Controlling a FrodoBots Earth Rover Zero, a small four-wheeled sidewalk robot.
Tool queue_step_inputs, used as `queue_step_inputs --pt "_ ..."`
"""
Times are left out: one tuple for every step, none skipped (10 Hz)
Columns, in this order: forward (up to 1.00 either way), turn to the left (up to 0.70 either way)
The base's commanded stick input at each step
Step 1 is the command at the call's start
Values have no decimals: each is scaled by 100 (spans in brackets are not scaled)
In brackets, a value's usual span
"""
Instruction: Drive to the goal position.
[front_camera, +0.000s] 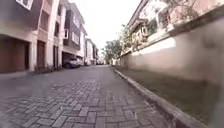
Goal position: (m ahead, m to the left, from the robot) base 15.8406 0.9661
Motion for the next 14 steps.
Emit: queue_step_inputs --pt "70 0" --pt "70 0" --pt "70 0" --pt "70 0" --pt "70 0" --pt "70 0" --pt "70 0" --pt "70 0" --pt "70 0" --pt "70 0" --pt "70 0" --pt "70 0" --pt "70 0" --pt "70 0"
